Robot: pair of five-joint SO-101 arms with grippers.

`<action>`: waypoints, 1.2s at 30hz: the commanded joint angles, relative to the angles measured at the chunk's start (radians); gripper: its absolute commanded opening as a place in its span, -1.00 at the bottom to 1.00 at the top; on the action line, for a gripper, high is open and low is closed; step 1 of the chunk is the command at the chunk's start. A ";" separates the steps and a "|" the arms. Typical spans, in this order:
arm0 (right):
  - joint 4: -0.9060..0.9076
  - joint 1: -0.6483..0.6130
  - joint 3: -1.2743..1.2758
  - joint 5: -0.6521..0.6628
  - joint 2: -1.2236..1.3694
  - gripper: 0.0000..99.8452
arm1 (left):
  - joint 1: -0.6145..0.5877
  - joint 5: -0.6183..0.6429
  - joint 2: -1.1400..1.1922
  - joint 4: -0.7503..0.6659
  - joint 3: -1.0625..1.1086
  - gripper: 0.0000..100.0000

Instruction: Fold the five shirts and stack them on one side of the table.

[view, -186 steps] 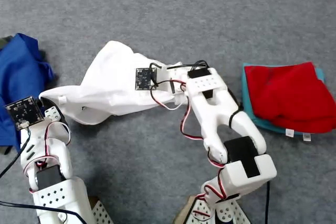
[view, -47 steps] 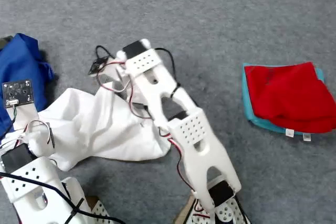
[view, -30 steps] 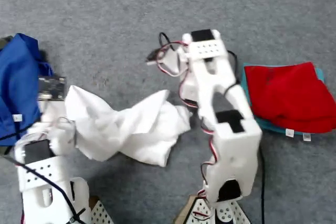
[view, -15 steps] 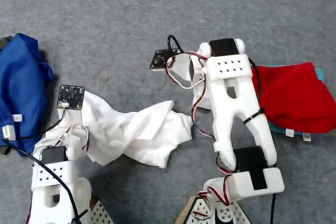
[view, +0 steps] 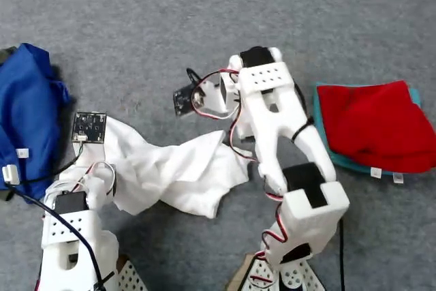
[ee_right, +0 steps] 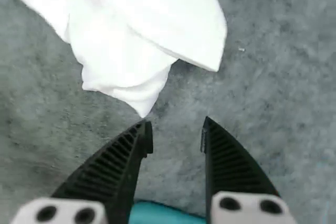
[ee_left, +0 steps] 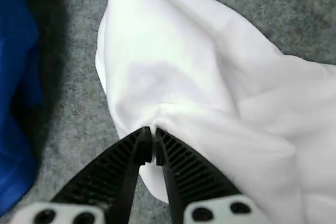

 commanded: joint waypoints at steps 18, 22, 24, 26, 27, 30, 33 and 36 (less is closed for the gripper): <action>-0.672 -0.027 0.521 0.084 -0.197 -0.67 | -0.009 0.008 -0.013 -0.044 0.003 -0.96; -0.766 -0.044 0.576 0.028 -0.226 -0.66 | -0.009 0.008 -0.013 -0.046 0.003 -0.96; -0.786 -0.056 0.578 0.003 -0.222 -0.66 | -0.009 0.008 -0.013 -0.046 0.003 -0.96; -0.784 -0.067 0.576 -0.009 -0.216 -0.66 | -0.009 0.008 -0.013 -0.046 0.003 -0.96; -0.784 -0.071 0.578 -0.009 -0.216 -0.66 | -0.009 0.008 -0.013 -0.046 0.003 -0.96; -0.784 -0.085 0.579 -0.009 -0.220 -0.67 | -0.009 0.008 -0.013 -0.046 0.003 -0.96; -0.786 -0.088 0.570 -0.015 -0.220 -0.67 | -0.009 0.008 -0.013 -0.046 0.003 -0.96; -0.784 -0.090 0.567 -0.015 -0.217 -0.67 | -0.009 0.008 -0.013 -0.043 0.003 -0.96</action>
